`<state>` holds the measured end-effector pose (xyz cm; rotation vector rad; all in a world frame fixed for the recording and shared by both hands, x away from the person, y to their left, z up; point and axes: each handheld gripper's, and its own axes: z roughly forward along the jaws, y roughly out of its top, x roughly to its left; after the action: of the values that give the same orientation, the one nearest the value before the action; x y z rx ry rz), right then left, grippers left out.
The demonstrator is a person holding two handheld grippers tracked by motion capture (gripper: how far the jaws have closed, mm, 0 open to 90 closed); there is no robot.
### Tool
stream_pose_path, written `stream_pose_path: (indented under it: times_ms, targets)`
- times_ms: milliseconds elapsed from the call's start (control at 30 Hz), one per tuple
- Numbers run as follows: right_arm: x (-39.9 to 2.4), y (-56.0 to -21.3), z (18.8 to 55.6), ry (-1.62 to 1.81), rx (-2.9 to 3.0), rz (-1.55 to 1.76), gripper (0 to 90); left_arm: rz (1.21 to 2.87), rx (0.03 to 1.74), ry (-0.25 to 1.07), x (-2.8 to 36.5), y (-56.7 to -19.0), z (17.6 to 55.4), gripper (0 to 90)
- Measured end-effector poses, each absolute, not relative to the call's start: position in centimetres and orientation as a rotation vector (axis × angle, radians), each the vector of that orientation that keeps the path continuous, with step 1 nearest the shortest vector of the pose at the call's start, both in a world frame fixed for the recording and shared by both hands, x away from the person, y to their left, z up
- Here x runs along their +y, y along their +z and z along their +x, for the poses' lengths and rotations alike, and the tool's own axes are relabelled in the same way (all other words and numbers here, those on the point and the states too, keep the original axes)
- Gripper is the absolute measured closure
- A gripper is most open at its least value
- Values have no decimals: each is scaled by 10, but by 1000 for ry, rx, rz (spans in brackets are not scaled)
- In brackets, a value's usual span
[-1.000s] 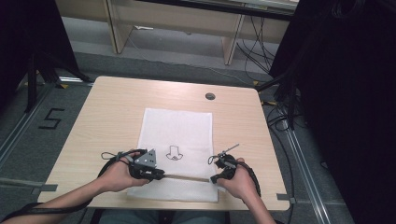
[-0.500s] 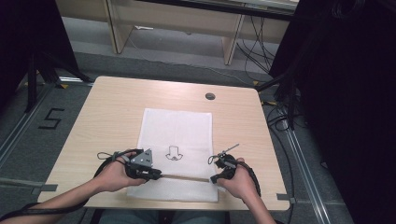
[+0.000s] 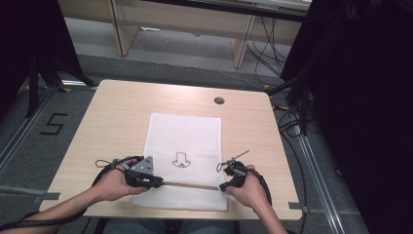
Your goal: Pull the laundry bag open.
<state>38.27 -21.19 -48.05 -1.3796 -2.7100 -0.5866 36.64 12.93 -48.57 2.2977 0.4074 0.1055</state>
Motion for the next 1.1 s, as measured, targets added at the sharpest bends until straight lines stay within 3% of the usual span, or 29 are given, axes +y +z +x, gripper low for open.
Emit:
stream_pose_path:
  times_ms: [1000, 1067, 1100]
  targets:
    - [-209, -480, 382, -553, -2752, -1368, 900, 2284, 461, 122, 160, -486, 366, 818]
    - [-209, -479, 382, -545, -2754, -1369, 900, 2346, 424, 204, 169, -486, 369, 818]
    - [-210, -480, 382, -553, -2752, -1374, 900, 2288, 491, 141, 173, -486, 371, 818]
